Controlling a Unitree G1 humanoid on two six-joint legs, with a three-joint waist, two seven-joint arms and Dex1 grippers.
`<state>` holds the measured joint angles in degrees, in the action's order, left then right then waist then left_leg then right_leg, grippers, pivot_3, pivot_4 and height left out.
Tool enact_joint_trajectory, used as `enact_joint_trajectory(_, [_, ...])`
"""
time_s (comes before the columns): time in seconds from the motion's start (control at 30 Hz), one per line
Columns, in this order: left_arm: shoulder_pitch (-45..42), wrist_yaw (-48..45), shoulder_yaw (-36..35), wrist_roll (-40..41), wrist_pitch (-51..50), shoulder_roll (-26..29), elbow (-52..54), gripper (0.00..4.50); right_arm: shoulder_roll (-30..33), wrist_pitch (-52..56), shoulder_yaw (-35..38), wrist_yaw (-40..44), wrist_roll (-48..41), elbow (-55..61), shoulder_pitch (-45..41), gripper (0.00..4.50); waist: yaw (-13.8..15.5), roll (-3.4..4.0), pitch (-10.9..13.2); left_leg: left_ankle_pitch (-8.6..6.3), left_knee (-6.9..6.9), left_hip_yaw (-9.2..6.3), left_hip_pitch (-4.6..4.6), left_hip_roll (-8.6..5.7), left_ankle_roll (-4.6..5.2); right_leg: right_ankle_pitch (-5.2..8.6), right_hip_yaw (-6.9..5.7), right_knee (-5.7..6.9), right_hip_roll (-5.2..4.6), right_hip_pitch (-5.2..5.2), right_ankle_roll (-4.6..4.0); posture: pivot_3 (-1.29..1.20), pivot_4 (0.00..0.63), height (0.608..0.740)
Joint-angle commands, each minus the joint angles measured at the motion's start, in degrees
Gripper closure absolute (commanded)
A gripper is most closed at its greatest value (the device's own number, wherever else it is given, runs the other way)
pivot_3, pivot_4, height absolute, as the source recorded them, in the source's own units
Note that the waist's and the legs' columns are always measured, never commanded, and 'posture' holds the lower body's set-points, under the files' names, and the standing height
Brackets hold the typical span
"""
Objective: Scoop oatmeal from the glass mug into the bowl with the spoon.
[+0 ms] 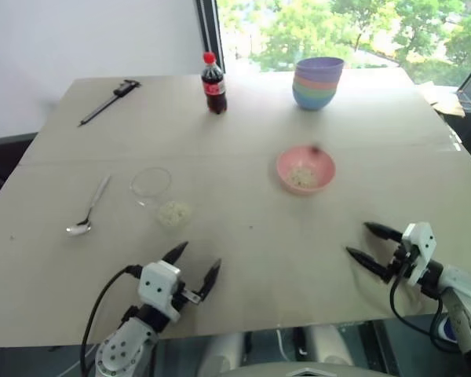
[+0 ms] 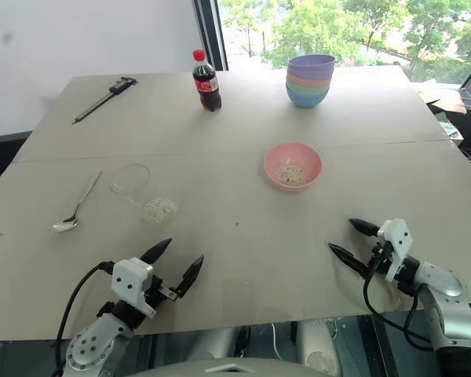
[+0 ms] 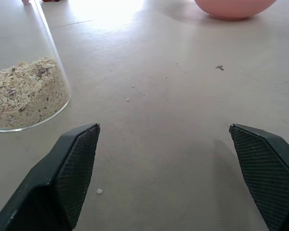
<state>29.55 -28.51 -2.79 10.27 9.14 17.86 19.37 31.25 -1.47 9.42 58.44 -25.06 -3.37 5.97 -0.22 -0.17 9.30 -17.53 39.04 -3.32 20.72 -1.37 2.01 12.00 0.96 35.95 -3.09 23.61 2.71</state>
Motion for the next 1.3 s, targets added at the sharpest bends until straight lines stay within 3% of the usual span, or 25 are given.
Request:
enact_joint_trajectory(0.03, [0.0,0.3,1.2,-0.5,0.1,-0.4,-1.1,0.00,-0.5,-1.1,-0.4,0.3,0.3,0.1,-0.2,0.02,0.0,0.00,0.0,0.00,0.00,0.00,0.00,0.00,0.00,0.00,0.00,0.00,0.00,0.00,0.00,0.00,0.150,0.740])
enact_joint_trajectory(0.9, [-1.7,3.7,0.8,0.7,-3.7,-2.2,1.5,0.00,-2.4,-0.9,-0.8,-1.5,-0.4,5.1,0.0,0.02,0.1,0.00,0.0,0.00,0.00,-0.02,0.01,0.00,0.00,-0.07,-0.02,0.00,0.02,0.01,-0.05,0.00,0.150,0.740])
enact_joint_trajectory(1.07, [1.3,10.6,-2.6,0.9,-10.9,-4.7,6.2,0.00,-1.3,1.8,-4.6,1.6,-1.4,10.4,0.5,0.02,-0.4,0.00,0.0,0.00,0.00,-0.03,0.01,0.02,0.00,-0.09,0.01,0.00,0.00,0.01,0.02,0.00,0.150,0.740])
enact_joint_trajectory(1.3, [0.3,16.6,-14.5,3.3,-16.9,-3.9,9.9,0.00,0.4,9.4,-9.4,3.3,-5.4,20.5,-3.0,0.02,-0.3,-0.13,0.1,0.00,-0.01,-0.09,0.02,0.08,0.00,0.08,-0.08,0.01,0.07,0.02,0.16,0.00,0.150,0.740])
